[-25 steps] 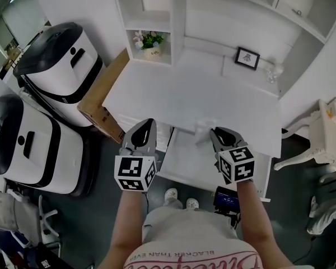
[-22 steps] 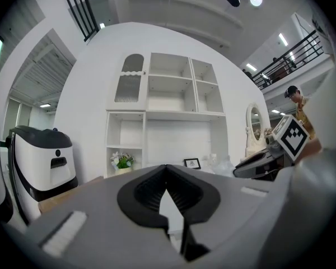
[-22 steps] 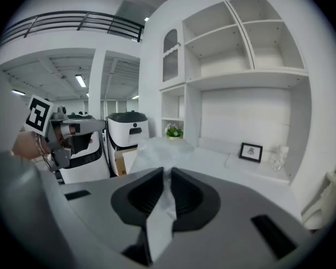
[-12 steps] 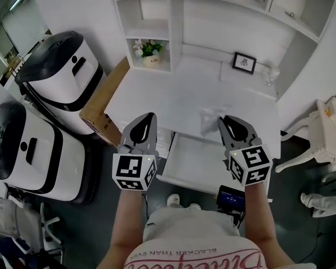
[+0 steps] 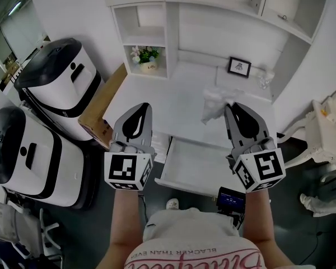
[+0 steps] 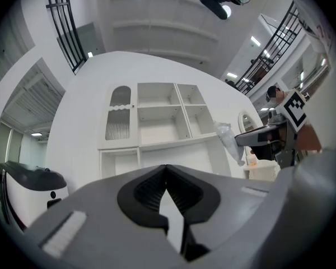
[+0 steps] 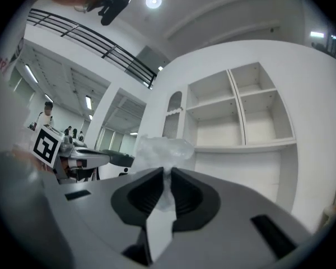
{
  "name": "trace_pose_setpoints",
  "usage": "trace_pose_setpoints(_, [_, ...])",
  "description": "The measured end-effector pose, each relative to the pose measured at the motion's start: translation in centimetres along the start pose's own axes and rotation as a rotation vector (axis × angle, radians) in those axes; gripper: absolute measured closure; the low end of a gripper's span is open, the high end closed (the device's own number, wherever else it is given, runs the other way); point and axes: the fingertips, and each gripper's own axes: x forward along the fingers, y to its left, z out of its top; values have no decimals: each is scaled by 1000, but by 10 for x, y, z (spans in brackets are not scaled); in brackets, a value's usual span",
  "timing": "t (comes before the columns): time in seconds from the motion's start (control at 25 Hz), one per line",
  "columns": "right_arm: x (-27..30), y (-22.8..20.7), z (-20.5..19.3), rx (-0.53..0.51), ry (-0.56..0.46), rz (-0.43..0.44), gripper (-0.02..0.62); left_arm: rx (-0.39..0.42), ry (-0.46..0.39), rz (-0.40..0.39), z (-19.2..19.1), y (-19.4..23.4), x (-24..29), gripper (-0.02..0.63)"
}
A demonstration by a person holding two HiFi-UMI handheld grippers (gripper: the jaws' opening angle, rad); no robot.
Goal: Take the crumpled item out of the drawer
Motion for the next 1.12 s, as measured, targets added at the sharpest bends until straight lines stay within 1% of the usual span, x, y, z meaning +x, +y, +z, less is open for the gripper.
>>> trace_pose_setpoints(0.16, [-6,-5,23,-25,-59,-20,546,41,-56,-6,24,-3,2,597])
trace_pose_setpoints(0.4, [-10,-13,25,-54,-68,-66,549,68,-106,8,46,-4,4,597])
trace_pose_setpoints(0.56, [-11,-16,23,-63,-65,-86,554,70,-112,9,49,-6,5,596])
trace_pose_setpoints(0.72, [-13,-17,23,-64,-67,-82,554,83,-113,9,47,-9,7,597])
trace_pose_setpoints(1.12, [-13,-17,25,-71,-71,-76,554,73,-108,8,44,-10,11,596])
